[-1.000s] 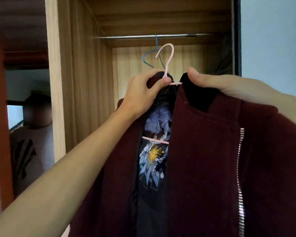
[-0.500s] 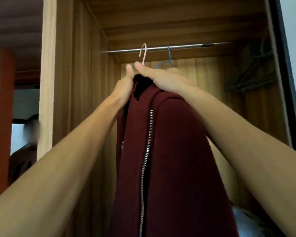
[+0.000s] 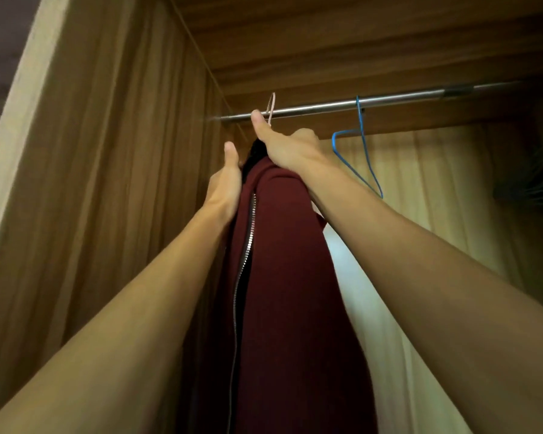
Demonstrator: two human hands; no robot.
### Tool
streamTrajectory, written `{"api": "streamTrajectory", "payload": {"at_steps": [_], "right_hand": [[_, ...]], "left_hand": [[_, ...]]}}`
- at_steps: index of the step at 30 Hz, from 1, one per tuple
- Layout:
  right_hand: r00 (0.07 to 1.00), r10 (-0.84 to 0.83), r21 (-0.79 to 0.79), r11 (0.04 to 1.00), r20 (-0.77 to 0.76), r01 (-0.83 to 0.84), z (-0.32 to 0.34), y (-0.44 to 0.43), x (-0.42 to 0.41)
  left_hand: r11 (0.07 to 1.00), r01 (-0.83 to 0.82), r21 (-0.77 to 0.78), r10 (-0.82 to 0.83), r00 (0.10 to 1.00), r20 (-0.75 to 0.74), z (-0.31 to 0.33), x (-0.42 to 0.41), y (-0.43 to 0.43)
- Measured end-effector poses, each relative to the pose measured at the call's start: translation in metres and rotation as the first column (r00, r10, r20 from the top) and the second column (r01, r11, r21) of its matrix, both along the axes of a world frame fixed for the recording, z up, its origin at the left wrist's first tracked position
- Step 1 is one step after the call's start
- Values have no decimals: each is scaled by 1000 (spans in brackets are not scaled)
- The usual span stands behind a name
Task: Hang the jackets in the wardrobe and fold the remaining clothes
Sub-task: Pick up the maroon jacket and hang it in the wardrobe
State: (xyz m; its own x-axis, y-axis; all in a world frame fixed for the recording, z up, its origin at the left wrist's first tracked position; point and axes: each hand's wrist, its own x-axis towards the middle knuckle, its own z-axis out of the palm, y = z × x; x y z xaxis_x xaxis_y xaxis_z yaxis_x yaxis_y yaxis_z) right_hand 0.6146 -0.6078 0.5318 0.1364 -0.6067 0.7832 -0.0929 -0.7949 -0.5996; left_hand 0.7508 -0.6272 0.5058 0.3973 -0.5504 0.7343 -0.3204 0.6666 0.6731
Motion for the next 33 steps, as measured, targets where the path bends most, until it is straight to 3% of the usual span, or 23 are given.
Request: {"api": "streamTrajectory", "payload": {"at_steps": [8, 15, 20, 23, 30, 33], "right_hand": [[990, -2, 26, 1000, 138, -1, 55, -70, 37], [995, 22, -23, 1000, 96, -20, 69, -88, 48], [999, -33, -34, 999, 43, 35, 85, -96, 50], [998, -56, 40, 998, -29, 57, 89, -108, 51], [933, -201, -38, 979, -298, 199, 85, -99, 53], [886, -164, -32, 985, -434, 167, 88, -83, 49]], "left_hand": [[997, 75, -27, -72, 993, 96, 31, 17, -45], [979, 156, -132, -148, 987, 67, 48, 23, -71], [988, 54, -146, -42, 996, 79, 56, 22, -75], [993, 12, -114, 3, 992, 127, 52, 22, -76], [997, -8, -80, 18, 992, 123, 24, 19, -81], [998, -18, -60, 26, 991, 129, 19, 12, -67]]}}
